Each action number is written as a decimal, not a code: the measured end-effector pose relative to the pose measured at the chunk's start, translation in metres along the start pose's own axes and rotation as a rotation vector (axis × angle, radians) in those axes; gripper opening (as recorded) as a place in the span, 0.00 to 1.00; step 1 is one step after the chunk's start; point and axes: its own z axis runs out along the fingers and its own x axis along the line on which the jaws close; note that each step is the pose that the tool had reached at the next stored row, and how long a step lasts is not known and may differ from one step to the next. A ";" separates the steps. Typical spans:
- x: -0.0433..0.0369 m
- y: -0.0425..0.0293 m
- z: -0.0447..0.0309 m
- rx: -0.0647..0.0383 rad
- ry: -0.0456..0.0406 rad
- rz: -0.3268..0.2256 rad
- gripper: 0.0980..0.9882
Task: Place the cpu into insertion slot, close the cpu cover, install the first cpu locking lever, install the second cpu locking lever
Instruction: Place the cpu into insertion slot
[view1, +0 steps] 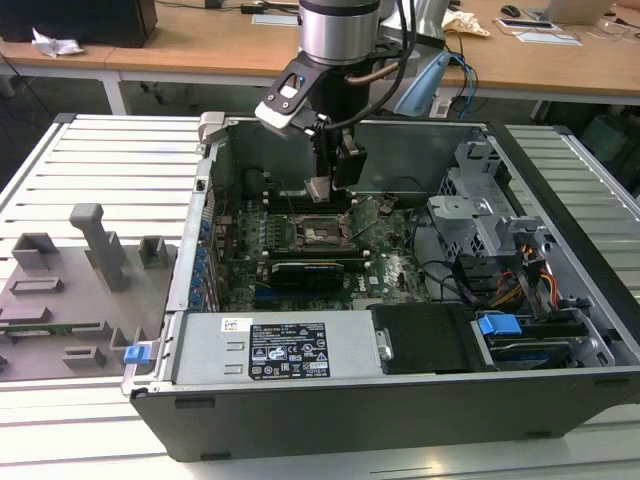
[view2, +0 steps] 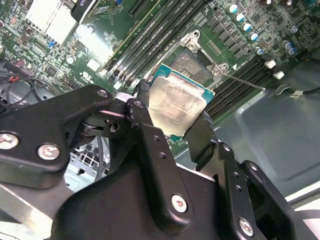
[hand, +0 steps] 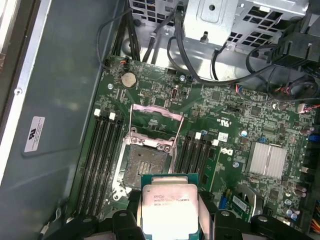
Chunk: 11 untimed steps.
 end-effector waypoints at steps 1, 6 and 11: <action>0.0000 0.0000 0.0006 0.000 -0.0003 0.000 0.49; 0.0000 -0.0001 0.0021 0.000 -0.0013 0.010 0.49; 0.0000 -0.0001 0.0031 0.000 -0.0022 0.027 0.49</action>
